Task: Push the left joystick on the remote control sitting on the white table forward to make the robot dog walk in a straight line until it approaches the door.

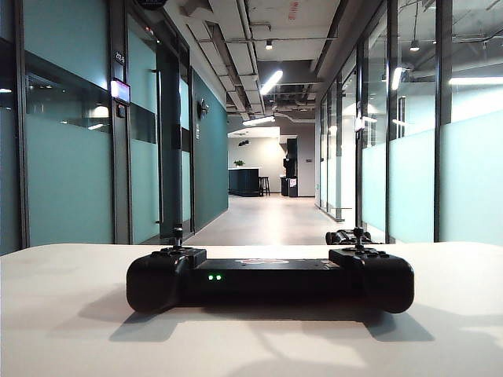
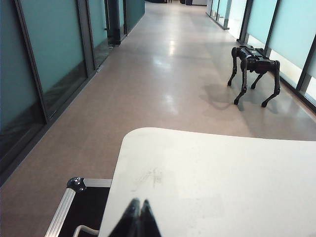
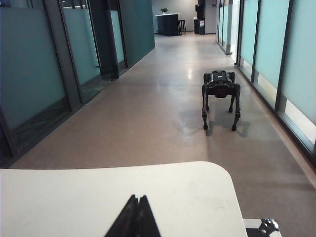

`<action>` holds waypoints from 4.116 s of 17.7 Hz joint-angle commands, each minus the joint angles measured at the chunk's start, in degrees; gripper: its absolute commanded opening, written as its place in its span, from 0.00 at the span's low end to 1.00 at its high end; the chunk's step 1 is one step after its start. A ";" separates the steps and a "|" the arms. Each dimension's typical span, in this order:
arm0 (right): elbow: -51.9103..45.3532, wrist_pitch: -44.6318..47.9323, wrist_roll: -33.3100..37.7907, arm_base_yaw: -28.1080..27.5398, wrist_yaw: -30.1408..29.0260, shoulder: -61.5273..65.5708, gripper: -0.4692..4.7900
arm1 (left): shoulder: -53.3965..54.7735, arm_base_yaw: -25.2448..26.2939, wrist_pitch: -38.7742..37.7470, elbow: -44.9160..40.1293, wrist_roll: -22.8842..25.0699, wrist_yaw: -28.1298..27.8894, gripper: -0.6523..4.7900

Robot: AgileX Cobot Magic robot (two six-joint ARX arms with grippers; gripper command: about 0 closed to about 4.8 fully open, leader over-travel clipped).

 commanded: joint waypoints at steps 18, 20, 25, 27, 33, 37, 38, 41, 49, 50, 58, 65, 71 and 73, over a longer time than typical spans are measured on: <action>23.17 -9.51 0.46 2.16 -7.98 16.55 0.08 | 17.07 -2.99 -0.13 18.99 -3.58 9.33 0.11; 27.87 -13.46 0.46 4.39 -7.93 22.18 0.08 | 22.18 -5.95 0.20 22.01 -3.61 9.33 0.11; 36.68 -18.25 4.33 12.50 -7.52 33.83 0.08 | 33.31 -15.10 -1.44 29.90 -3.61 10.60 0.11; 39.01 -20.41 6.29 15.34 -7.56 37.64 0.08 | 37.62 -17.84 -5.92 34.03 -3.61 11.69 0.11; 44.98 -29.70 18.18 22.73 -7.34 47.43 0.08 | 47.95 -21.73 -14.84 44.39 -3.61 14.53 0.11; 49.16 -38.51 18.25 26.88 -3.80 53.92 0.08 | 51.34 -23.26 -14.86 48.17 -3.58 14.47 0.11; 50.01 -40.28 18.25 27.71 -2.99 55.49 0.08 | 51.76 -23.28 -14.71 48.74 -3.61 14.49 0.11; 51.74 -45.07 18.25 28.22 -2.86 59.52 0.09 | 52.11 -23.28 -14.69 49.31 -3.61 14.47 0.11; 52.02 -46.80 18.32 28.59 -9.03 68.96 0.89 | 52.11 -23.28 -14.75 49.31 -3.61 14.49 0.11; 52.02 -46.86 18.32 28.83 -8.87 70.29 0.89 | 52.13 -23.28 -14.75 49.31 -3.61 14.51 0.11; 52.04 -46.97 19.93 28.83 -6.47 75.91 0.91 | 52.13 -23.28 -14.75 49.31 -3.61 15.85 0.11; 52.04 -44.39 19.30 28.83 -6.05 81.48 0.91 | 52.15 -23.28 -14.75 49.31 -3.58 15.85 0.11; 52.06 -42.38 19.30 28.83 -4.52 85.42 0.91 | 52.15 -23.28 -14.78 49.31 -3.58 16.00 0.11; 52.06 -41.86 19.30 28.83 -4.52 86.33 0.91 | 52.15 -23.28 -14.78 49.31 -3.58 16.00 0.11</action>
